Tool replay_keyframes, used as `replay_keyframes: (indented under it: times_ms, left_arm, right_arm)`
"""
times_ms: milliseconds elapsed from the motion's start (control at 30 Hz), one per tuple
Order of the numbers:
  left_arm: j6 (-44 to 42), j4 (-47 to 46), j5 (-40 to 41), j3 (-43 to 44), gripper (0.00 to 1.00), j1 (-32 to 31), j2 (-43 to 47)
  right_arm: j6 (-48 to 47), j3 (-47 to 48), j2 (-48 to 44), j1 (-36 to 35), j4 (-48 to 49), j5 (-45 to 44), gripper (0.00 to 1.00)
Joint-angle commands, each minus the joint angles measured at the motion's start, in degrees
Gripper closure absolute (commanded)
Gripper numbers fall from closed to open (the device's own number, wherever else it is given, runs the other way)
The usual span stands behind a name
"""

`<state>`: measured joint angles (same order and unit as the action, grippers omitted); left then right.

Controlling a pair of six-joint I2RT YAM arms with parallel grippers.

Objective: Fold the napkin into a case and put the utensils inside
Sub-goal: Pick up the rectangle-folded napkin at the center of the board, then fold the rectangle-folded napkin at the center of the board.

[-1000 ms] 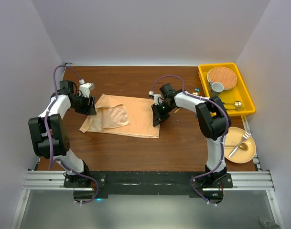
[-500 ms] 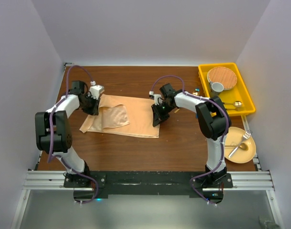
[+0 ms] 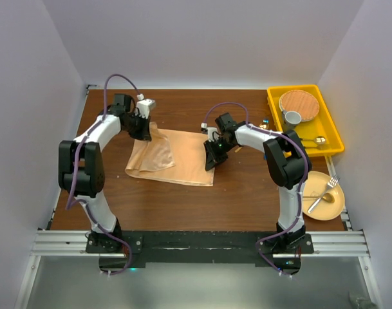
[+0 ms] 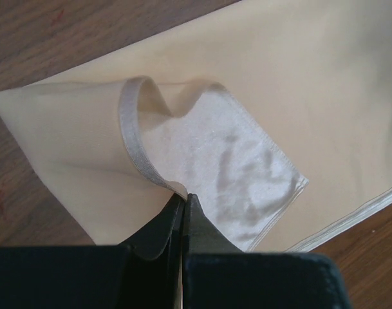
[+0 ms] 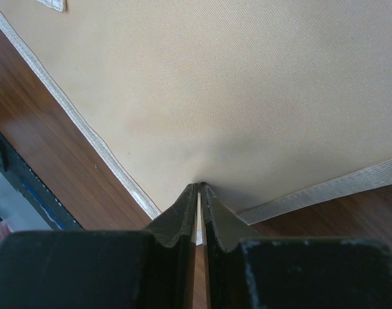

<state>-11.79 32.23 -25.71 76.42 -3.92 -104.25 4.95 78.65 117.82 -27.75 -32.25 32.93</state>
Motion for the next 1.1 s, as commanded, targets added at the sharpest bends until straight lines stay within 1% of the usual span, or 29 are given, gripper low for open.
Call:
replay_keyframes:
  times_ms: [0,100,267,333,500,533,600,700,733,767,833,867,1033,1067]
  left_arm:
    - [4.50,0.38,-5.48,1.71,1.00,-1.96,-2.62]
    - [5.37,0.81,-6.28,1.36,1.00,-2.41,-3.07]
    - [0.73,4.67,-7.33,5.22,1.00,-2.23,-3.76]
    - [-1.64,9.68,-7.59,9.68,1.00,-2.06,-4.82]
    - [-5.87,22.93,-12.69,18.92,1.00,-1.26,-10.27]
    - [-6.05,24.10,-13.48,21.20,1.00,-0.83,-10.80]
    - [-5.61,25.42,-15.24,22.54,1.00,-0.73,-11.77]
    - [-2.37,22.98,-18.49,22.02,1.00,-0.82,-12.82]
    - [0.43,21.75,-19.45,20.27,1.00,-0.82,-13.00]
    - [1.58,20.34,-22.51,19.21,1.00,-0.82,-13.35]
    - [3.61,17.00,-26.12,16.76,0.99,-0.82,-13.61]
    - [4.14,14.90,-29.36,15.96,0.99,-0.74,-13.61]
    - [4.32,13.04,-36.06,13.67,1.00,0.23,-14.14]
    - [4.76,12.17,-38.68,13.40,1.00,0.75,-14.66]
  right_arm:
    - [0.15,-1.22,0.22,-0.55,1.84,-1.99,0.89]
    - [0.15,-1.05,0.13,-0.55,1.93,-2.17,0.89]
    - [0.32,-1.39,0.04,-0.47,2.02,-2.25,0.89]
    - [0.41,-1.48,0.04,-0.55,2.19,-2.25,0.89]
    - [0.50,-1.40,0.04,-0.64,2.19,-2.34,0.89]
    - [0.50,-1.22,0.04,-0.55,2.37,-2.43,0.89]
    - [0.59,-1.40,0.13,-0.55,2.54,-2.60,0.89]
    - [1.11,-1.40,0.30,-0.64,2.89,-2.43,0.89]
    - [1.11,-1.48,0.31,-0.64,2.98,-2.34,0.89]
    - [1.29,-1.48,0.31,-0.64,2.98,-2.34,0.89]
    - [1.29,-1.40,0.31,-0.73,2.90,-2.34,0.89]
    - [1.29,-1.31,0.22,-0.82,2.81,-2.52,0.89]
    - [1.03,-1.48,0.04,-0.82,2.54,-2.69,0.89]
    - [1.03,-1.48,-0.05,-0.90,2.54,-2.69,0.89]
